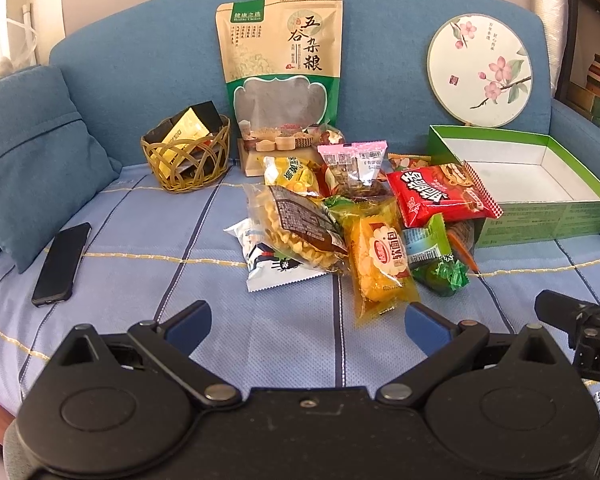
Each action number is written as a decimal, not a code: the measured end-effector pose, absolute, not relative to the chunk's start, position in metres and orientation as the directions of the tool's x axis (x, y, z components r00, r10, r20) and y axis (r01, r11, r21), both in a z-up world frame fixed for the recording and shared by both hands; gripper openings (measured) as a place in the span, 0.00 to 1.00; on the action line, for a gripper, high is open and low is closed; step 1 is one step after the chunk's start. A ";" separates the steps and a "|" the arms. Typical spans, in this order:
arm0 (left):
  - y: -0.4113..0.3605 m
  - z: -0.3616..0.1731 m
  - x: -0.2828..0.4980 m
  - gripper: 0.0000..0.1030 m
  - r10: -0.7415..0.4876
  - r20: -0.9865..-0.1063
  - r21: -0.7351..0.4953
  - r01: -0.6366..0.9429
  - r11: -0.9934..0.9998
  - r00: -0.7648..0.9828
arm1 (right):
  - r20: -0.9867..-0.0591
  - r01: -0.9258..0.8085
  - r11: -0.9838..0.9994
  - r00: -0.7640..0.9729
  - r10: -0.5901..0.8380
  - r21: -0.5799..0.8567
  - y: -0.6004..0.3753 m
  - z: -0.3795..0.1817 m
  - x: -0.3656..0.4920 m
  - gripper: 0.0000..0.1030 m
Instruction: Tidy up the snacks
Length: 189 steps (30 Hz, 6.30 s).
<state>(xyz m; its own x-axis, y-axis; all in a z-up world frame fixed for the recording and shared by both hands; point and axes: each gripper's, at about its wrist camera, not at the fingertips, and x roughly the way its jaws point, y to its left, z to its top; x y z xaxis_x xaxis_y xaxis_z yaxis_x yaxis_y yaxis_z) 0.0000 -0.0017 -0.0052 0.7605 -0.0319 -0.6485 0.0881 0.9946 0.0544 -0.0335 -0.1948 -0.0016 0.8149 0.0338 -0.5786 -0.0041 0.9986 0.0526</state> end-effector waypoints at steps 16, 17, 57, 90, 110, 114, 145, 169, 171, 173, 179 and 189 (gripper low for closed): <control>-0.001 -0.010 0.006 1.00 -0.030 -0.664 0.055 0.088 0.995 0.748 | -0.588 0.003 0.998 0.808 0.037 0.066 -0.196 -0.008 -0.029 1.00; -0.001 -0.010 0.006 1.00 -0.030 -0.664 0.054 0.088 0.995 0.747 | -0.588 0.004 0.998 0.808 0.037 0.068 -0.196 -0.008 -0.029 1.00; -0.029 -0.045 0.103 0.62 -0.296 -0.715 -0.134 0.292 0.947 0.633 | -0.603 -0.341 0.938 0.735 0.311 0.069 -0.185 -0.073 0.040 0.75; -0.140 0.031 0.148 0.54 -0.526 -0.557 -0.225 0.493 0.840 0.642 | -0.356 0.010 0.996 0.933 -0.041 -0.088 -0.270 -0.029 0.080 0.60; -0.126 0.019 0.156 1.00 -0.484 -0.516 -0.256 0.412 0.874 0.707 | -0.286 0.065 0.988 0.953 -0.104 -0.143 -0.271 -0.042 0.077 1.00; -0.086 0.030 0.125 1.00 -0.397 -0.510 -0.246 0.313 0.917 0.763 | -0.263 0.012 0.998 0.964 -0.029 -0.065 -0.259 -0.032 0.059 1.00; -0.005 -0.019 0.080 0.94 -0.407 -0.563 -0.308 0.274 0.911 0.719 | -0.538 -0.414 0.910 0.763 0.358 0.017 -0.169 -0.058 0.053 0.33; -0.030 -0.067 0.184 0.64 -0.235 -0.704 -0.136 0.198 0.971 0.670 | -0.618 -0.427 0.904 0.707 0.344 0.014 -0.168 -0.071 0.060 0.60; -0.024 -0.067 0.174 0.59 -0.267 -0.712 -0.181 0.198 0.963 0.650 | -0.623 -0.457 0.889 0.687 0.374 0.030 -0.170 -0.067 0.057 0.58; -0.017 -0.066 0.155 0.58 -0.287 -0.713 -0.206 0.200 0.958 0.640 | -0.630 -0.488 0.872 0.664 0.403 0.043 -0.172 -0.065 0.056 0.57; 0.004 -0.065 0.101 0.64 -0.374 -0.719 -0.328 0.188 0.926 0.586 | -0.646 -0.494 0.868 0.646 0.406 0.052 -0.170 -0.066 0.056 0.68; 0.011 -0.064 0.090 0.87 -0.360 -0.715 -0.310 0.190 0.932 0.600 | -0.652 -0.477 0.877 0.647 0.396 0.060 -0.169 -0.070 0.057 0.82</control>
<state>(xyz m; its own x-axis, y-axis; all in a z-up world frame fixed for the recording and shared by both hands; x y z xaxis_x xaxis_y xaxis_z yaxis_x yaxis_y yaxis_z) 0.0904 0.0107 -0.0641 0.5996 -0.3601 -0.7147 0.1902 0.9316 -0.3098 0.0568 -0.1692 -0.0704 0.6469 0.3961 -0.6517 -0.4767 0.8770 0.0598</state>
